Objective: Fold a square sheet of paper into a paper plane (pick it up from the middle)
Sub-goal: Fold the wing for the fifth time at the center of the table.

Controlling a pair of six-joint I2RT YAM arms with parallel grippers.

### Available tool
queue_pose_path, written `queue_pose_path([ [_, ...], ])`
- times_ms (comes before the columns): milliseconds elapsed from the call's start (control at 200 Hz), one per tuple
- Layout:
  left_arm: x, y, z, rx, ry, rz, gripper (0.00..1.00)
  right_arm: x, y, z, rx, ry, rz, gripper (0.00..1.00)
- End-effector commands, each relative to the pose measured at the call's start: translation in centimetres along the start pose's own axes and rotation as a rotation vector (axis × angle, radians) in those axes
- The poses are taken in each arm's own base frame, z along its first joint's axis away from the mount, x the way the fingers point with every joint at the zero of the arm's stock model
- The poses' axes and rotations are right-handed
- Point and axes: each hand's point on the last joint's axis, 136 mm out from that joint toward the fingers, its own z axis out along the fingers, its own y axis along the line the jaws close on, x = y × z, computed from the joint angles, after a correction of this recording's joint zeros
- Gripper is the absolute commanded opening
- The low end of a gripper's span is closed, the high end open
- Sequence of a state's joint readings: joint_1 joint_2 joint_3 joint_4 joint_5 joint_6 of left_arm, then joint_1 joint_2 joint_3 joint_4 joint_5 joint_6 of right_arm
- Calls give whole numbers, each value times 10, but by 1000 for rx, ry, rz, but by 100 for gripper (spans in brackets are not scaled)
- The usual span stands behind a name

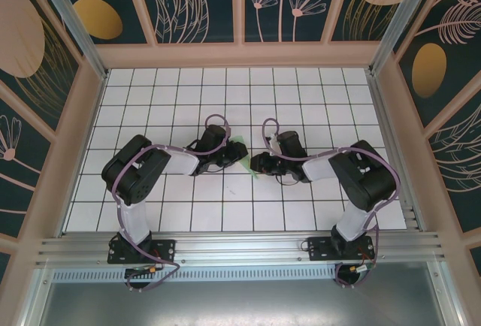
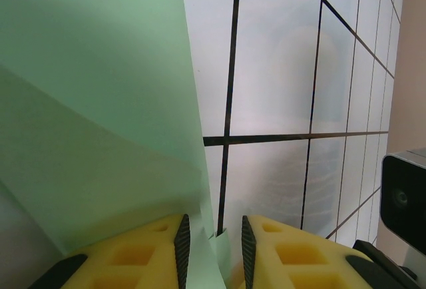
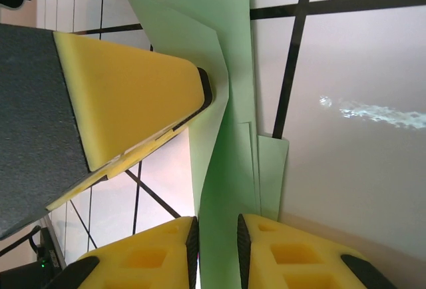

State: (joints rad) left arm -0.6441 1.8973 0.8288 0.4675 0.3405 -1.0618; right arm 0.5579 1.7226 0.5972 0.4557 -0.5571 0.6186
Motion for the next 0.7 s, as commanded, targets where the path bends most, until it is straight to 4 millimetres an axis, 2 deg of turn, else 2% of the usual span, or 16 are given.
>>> queue_pose_path([
  [0, -1, 4, 4, -12, 1, 21, 31, 3, -8, -2, 59, 14, -11, 24],
  [240, 0, 0, 4, -1, 6, 24, 31, 9, -21, 4, 98, 33, 13, 9],
  [365, -1, -1, 4, 5, 5, 28, 32, 11, -26, 4, 119, 39, 19, 5],
  [575, 1, 3, 6, -5, 14, 22, 32, 17, -36, 3, 209, 57, -11, 4],
  [696, 2, 7, 6, -19, 20, 19, 32, 6, -21, -7, 197, 19, -36, 8],
])
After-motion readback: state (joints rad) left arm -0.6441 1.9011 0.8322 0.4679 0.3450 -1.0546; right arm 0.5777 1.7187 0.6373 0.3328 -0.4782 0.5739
